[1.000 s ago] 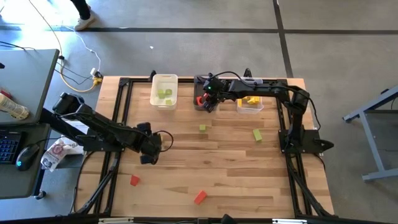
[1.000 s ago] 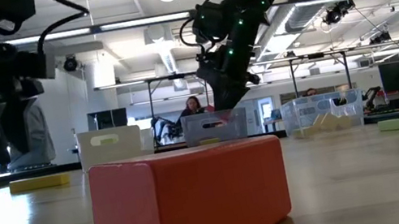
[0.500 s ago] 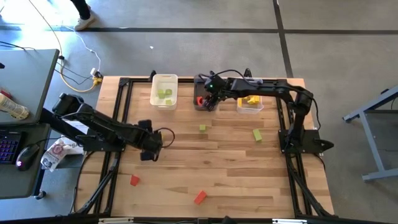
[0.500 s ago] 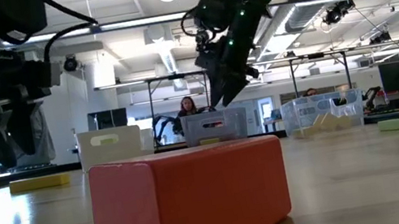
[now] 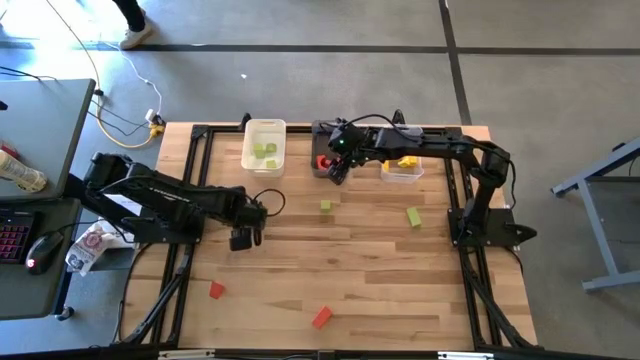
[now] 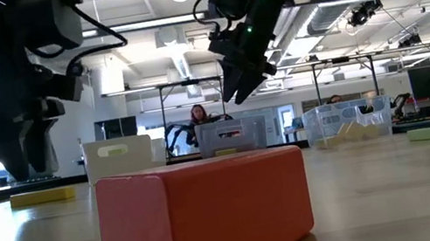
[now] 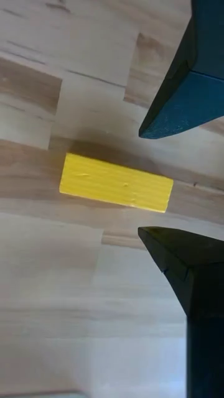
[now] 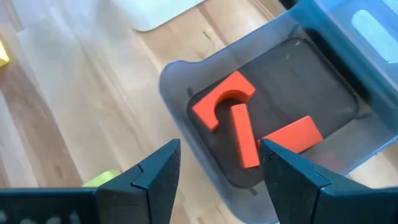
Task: Sort & place blocks by color
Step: Put the yellow block into the transparent bin
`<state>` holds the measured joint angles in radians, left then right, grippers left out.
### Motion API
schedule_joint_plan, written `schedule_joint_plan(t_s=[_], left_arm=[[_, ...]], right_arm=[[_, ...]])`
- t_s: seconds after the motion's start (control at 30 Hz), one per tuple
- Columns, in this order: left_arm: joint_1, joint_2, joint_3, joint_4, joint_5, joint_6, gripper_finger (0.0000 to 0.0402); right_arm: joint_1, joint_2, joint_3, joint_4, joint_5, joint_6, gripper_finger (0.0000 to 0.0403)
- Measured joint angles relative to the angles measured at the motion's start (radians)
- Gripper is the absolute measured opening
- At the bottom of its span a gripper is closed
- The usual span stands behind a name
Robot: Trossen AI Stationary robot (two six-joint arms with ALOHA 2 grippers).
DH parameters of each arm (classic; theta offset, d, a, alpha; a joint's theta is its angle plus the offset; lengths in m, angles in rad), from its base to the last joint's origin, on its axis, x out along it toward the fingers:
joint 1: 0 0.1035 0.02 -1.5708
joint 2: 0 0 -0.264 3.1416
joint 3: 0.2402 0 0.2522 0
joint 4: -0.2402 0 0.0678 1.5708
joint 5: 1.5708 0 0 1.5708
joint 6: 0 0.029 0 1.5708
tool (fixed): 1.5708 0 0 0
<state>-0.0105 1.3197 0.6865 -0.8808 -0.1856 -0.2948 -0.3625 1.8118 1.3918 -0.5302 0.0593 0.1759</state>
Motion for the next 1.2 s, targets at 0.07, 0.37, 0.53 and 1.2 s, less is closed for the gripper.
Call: schedule_joint_plan(t_s=[0.07,0.37,0.53,1.2], left_arm=[[0.022,0.000,0.000,0.008,0.027,0.017,0.0229],[0.113,0.000,0.000,0.017,0.088,0.045,0.0229],[0.146,0.000,0.001,0.017,0.089,0.050,0.0229],[0.188,0.019,0.157,-0.170,0.070,0.308,0.0229]], right_arm=[[0.007,0.000,0.000,-0.005,0.000,0.000,0.0204],[0.017,0.000,0.000,-0.008,0.000,0.003,0.0204],[0.017,0.000,0.000,-0.008,0.000,0.003,0.0204],[0.023,0.000,0.000,-0.012,-0.003,0.004,0.0204]])
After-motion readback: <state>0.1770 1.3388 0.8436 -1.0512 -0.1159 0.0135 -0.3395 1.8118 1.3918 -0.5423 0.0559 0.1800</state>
